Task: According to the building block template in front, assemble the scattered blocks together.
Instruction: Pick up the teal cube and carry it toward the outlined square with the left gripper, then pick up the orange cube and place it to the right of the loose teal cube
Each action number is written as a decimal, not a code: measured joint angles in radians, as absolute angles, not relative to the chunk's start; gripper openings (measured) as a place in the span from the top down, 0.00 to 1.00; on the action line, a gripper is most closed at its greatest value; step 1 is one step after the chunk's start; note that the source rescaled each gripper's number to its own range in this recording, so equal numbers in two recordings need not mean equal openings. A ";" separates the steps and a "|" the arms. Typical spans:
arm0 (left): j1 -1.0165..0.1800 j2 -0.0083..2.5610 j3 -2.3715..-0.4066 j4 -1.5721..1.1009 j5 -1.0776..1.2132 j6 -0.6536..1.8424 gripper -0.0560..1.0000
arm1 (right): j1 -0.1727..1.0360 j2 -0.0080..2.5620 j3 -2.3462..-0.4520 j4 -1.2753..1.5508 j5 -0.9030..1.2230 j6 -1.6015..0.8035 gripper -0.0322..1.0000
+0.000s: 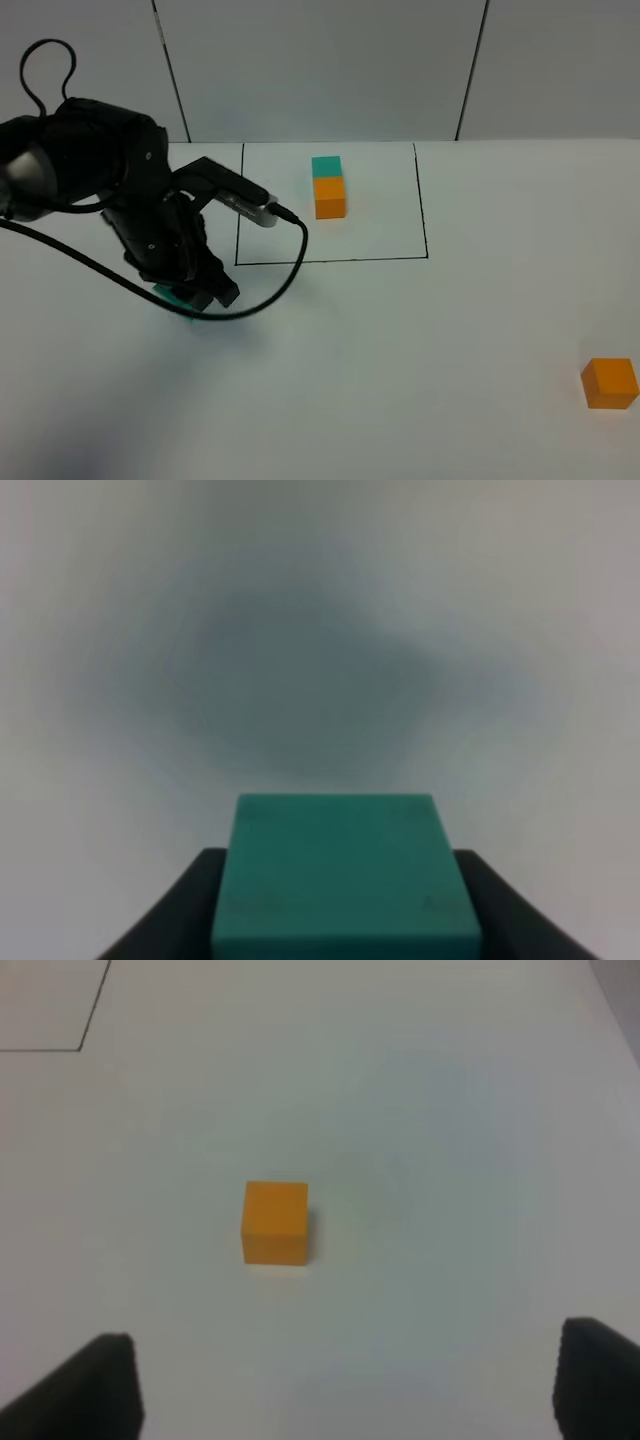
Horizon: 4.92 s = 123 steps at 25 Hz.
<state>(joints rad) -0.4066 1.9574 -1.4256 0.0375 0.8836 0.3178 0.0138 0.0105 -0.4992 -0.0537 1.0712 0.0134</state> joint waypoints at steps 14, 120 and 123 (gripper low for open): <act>-0.557 2.368 -1.992 0.036 1.089 0.833 0.94 | 0.014 0.011 -0.499 -0.054 1.071 0.013 0.29; 0.059 1.043 -1.186 -0.023 0.912 0.176 0.14 | 0.014 0.011 -0.499 -0.054 1.071 0.013 0.29; 0.059 0.933 -1.074 -0.023 0.877 0.158 0.14 | 0.014 0.011 -0.499 -0.054 1.071 0.013 0.29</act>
